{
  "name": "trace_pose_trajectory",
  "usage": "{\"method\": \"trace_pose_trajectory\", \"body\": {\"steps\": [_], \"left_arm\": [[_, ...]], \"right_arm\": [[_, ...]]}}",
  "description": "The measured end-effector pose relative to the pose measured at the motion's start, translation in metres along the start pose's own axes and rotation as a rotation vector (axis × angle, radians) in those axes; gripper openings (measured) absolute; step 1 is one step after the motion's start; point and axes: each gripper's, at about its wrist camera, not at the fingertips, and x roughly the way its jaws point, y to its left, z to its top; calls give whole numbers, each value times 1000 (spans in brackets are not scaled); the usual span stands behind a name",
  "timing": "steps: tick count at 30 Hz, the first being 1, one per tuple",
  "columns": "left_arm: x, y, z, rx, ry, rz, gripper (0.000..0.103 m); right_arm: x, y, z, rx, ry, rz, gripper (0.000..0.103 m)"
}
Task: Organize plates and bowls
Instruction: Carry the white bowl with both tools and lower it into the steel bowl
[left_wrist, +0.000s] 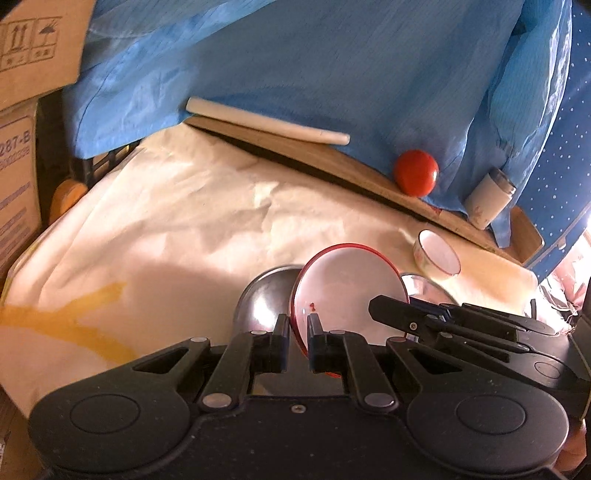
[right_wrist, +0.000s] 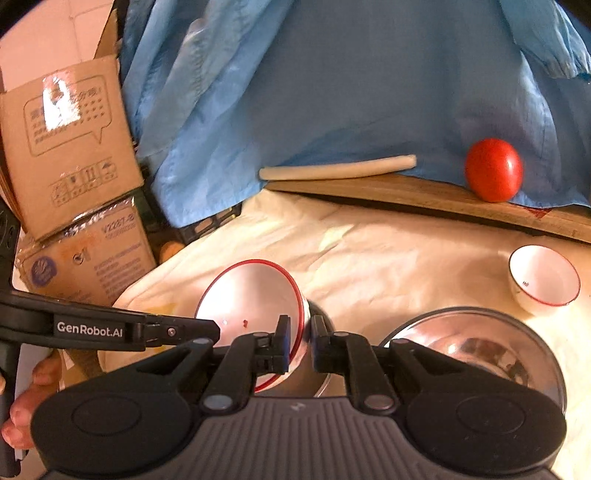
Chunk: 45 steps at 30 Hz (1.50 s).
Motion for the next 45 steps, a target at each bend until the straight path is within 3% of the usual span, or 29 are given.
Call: {"method": "trace_pose_trajectory", "body": {"steps": [35, 45], "left_arm": [[11, 12, -6, -35, 89, 20, 10], [17, 14, -1, -55, 103, 17, 12]], "right_arm": [[20, 3, -8, -15, 118, 14, 15], [24, 3, -7, -4, 115, 37, 26]]}}
